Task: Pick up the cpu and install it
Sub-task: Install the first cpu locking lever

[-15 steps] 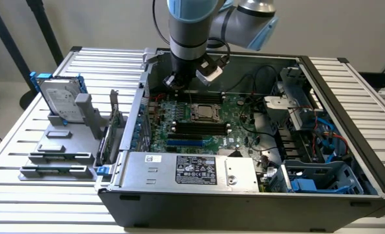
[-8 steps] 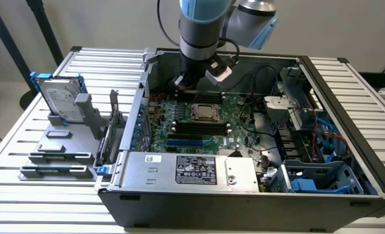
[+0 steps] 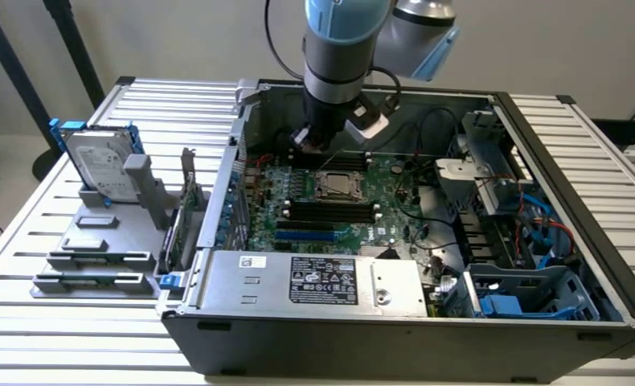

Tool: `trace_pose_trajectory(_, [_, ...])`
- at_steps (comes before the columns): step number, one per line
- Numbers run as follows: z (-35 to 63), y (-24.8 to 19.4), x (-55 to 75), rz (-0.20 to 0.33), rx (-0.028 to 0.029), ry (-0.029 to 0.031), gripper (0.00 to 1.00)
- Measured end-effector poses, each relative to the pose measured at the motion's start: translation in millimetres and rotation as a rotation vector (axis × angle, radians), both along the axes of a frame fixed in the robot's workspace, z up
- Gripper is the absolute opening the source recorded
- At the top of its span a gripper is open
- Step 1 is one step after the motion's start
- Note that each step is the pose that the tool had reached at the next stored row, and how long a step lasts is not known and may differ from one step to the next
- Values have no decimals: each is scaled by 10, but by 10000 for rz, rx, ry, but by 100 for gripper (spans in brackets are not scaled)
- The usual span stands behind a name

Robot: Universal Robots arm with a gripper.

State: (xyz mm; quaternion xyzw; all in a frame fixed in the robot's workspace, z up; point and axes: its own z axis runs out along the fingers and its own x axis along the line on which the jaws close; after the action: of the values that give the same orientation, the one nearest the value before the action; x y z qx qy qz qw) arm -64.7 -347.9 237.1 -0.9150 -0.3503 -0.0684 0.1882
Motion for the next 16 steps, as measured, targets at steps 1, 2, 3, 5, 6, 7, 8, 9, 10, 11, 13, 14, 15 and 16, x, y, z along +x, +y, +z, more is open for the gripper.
trace_pose_trajectory(1, [-13, 3, 0, -30, -33, -1, 11])
trace_pose_trajectory(2, [-24, 3, -2, -46, -73, -1, 11])
trace_pose_trajectory(3, [-34, 3, -4, -52, -120, -1, 11])
trace_pose_trajectory(5, [-61, 3, -6, -52, -188, -5, 11])
trace_pose_trajectory(6, [-77, 4, -7, -51, -211, -8, 11])
trace_pose_trajectory(7, [-95, 4, -9, -51, -223, -10, 11])
trace_pose_trajectory(8, [-113, 4, -12, -51, -230, -15, 11])
trace_pose_trajectory(9, [-131, 5, -17, -51, -232, -21, 11])
trace_pose_trajectory(10, [-150, 5, -26, -51, -232, -34, 11])
trace_pose_trajectory(11, [-168, 8, -36, -50, -232, -50, 11])
trace_pose_trajectory(13, [-204, 21, -61, -38, -231, -95, 11])
trace_pose_trajectory(14, [-222, 31, -68, -26, -232, -119, 11])
trace_pose_trajectory(15, [-241, 43, -72, -10, -231, -142, 11])
trace_pose_trajectory(16, [-257, 56, -74, 10, -233, -166, 11])
